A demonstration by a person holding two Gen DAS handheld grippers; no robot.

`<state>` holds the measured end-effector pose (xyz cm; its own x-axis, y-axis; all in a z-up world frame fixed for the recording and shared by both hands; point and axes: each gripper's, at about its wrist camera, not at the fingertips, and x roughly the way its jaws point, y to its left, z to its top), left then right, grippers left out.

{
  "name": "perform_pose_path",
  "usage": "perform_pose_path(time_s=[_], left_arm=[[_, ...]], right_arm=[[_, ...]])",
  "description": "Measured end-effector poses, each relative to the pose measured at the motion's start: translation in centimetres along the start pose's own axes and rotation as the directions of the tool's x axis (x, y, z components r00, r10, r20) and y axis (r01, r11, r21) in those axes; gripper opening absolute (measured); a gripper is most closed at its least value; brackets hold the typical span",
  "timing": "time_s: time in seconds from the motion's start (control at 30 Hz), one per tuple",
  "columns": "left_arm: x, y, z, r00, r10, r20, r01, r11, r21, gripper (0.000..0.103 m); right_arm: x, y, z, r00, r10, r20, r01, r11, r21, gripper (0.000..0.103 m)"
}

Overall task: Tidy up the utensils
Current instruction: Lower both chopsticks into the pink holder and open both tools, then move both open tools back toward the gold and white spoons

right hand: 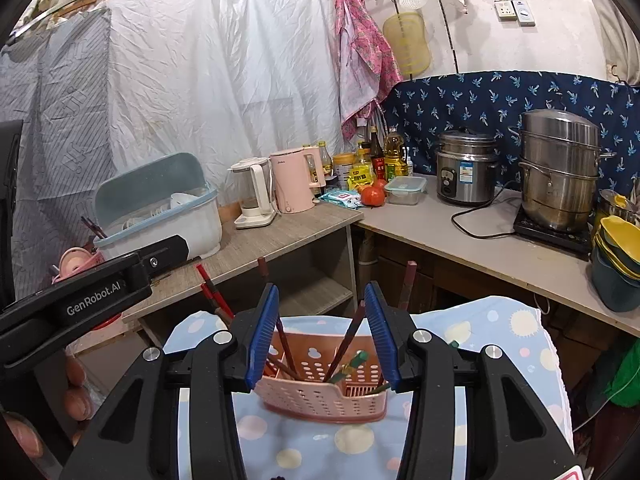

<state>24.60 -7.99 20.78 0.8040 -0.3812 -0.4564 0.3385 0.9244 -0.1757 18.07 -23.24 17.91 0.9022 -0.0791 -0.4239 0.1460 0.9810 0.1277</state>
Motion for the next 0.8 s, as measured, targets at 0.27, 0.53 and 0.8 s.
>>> perform_pose_path(time_s=[0.27,0.53,0.8], left_arm=[[-2.1,0.5,-2.0,1.0,0.014,-0.024,-0.014,1.0,-0.005,0.051],[-3.4,1.6,-6.4,0.994,0.059,-0.092,-0.06,0.998,-0.009,0.051],[-3.4,3.4,-12.0,0.977,0.107,-0.187,-0.111,0.994,-0.013,0.051]], right_arm=[[-2.6,-0.1,-2.1,1.0,-0.003,-0.022,0.004,1.0,0.019,0.044],[-4.7,-0.2,-6.5,0.997,-0.029,-0.074,0.029,1.0,-0.002,0.044],[-5.8,-1.3,-12.2,0.984,-0.055,-0.169,0.059,0.998,0.016,0.044]])
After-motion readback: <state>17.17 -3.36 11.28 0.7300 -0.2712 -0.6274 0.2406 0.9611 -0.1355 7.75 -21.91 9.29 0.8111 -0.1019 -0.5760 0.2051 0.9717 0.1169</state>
